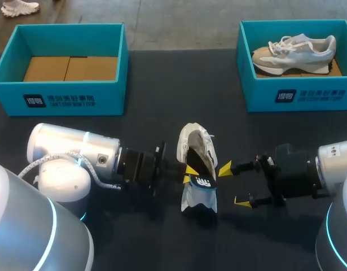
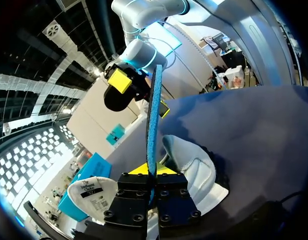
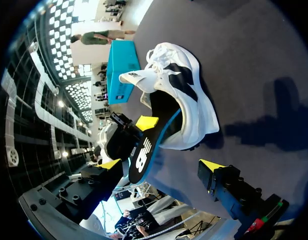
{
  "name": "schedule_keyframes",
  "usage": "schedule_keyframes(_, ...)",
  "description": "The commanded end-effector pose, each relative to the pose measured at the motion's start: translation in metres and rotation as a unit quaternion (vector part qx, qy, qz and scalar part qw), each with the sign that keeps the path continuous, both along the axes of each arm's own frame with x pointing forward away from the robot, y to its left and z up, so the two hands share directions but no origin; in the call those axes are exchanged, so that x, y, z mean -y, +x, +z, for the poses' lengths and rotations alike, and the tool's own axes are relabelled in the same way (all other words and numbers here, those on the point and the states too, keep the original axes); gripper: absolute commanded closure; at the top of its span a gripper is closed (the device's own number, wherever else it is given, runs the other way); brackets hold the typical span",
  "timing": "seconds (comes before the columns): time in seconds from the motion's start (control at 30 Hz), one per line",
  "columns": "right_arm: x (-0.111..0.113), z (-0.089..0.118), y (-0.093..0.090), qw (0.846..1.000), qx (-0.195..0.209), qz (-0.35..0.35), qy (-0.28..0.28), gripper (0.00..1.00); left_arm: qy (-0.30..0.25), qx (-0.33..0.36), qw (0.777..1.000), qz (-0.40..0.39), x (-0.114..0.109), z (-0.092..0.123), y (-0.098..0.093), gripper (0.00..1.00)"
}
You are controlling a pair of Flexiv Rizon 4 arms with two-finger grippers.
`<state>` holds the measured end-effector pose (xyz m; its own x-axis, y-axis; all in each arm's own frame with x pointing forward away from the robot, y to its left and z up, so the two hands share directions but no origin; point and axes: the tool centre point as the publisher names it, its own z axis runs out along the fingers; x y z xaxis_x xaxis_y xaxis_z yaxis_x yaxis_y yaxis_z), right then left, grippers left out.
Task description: Take the shoe out of the shoebox, open the shoe tongue, remove and reinsert the insole, then place the shoe into the shoebox
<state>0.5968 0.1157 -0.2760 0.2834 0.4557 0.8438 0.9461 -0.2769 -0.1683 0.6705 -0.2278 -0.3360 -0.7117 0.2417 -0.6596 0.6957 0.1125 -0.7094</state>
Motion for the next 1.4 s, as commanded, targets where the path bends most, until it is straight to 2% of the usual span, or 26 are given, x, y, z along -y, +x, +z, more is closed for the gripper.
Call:
schedule_keyframes(0.03, 0.0, 0.001, -0.002, 1.0, 0.0, -0.001, -0.001, 0.0, 0.005, 0.003, 1.0, -0.001, 0.005, -0.003, 0.005, 1.0)
schedule_keyframes(0.4, 0.0, 0.001, -0.002, 1.0, 0.0, -0.001, -0.001, 0.0, 0.013, 0.007, 1.0, 0.012, 0.001, -0.012, 0.014, 1.0)
schedule_keyframes(0.97, 0.0, 0.001, -0.002, 1.0, 0.0, -0.001, -0.001, 0.0, 0.011, 0.005, 1.0, 0.013, 0.001, -0.008, 0.014, 1.0)
schedule_keyframes(1.03, 0.0, 0.001, -0.002, 1.0, 0.0, -0.001, -0.001, 0.0, 0.01, 0.005, 1.0, 0.013, 0.001, -0.007, 0.012, 0.83)
schedule_keyframes(1.4, 0.0, 0.001, -0.002, 1.0, 0.0, -0.001, -0.001, 0.0, 0.014, 0.014, 1.0, 0.008, 0.003, 0.003, 0.004, 0.78)
